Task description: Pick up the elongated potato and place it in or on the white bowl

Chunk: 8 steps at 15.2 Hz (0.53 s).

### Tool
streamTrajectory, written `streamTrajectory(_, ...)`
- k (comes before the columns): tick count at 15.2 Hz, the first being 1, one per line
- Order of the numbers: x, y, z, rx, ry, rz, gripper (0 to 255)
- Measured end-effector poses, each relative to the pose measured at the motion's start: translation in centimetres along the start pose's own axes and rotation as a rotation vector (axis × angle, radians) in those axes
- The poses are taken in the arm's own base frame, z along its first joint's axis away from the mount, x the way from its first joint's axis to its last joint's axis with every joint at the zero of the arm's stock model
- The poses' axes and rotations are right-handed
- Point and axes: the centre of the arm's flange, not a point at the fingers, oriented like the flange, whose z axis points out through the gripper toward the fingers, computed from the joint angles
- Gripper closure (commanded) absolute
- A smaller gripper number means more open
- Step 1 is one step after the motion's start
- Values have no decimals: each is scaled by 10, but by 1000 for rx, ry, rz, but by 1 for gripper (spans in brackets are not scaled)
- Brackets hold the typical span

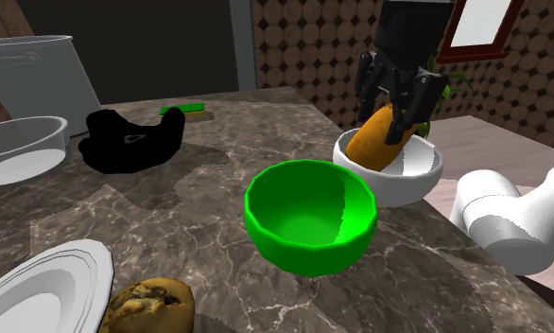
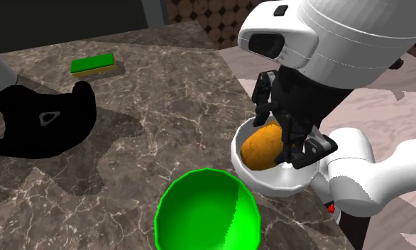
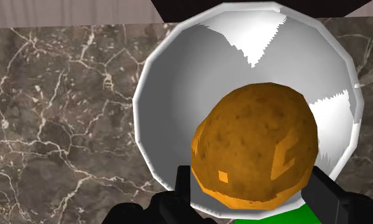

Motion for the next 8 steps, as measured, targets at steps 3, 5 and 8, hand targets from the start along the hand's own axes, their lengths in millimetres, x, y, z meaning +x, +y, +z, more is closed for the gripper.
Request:
streamTrajectory(3, 0, 0, 0, 0, 0, 0, 0)
streamTrajectory(5, 0, 0, 0, 0, 0, 0, 0)
streamTrajectory(8, 0, 0, 0, 0, 0, 0, 0)
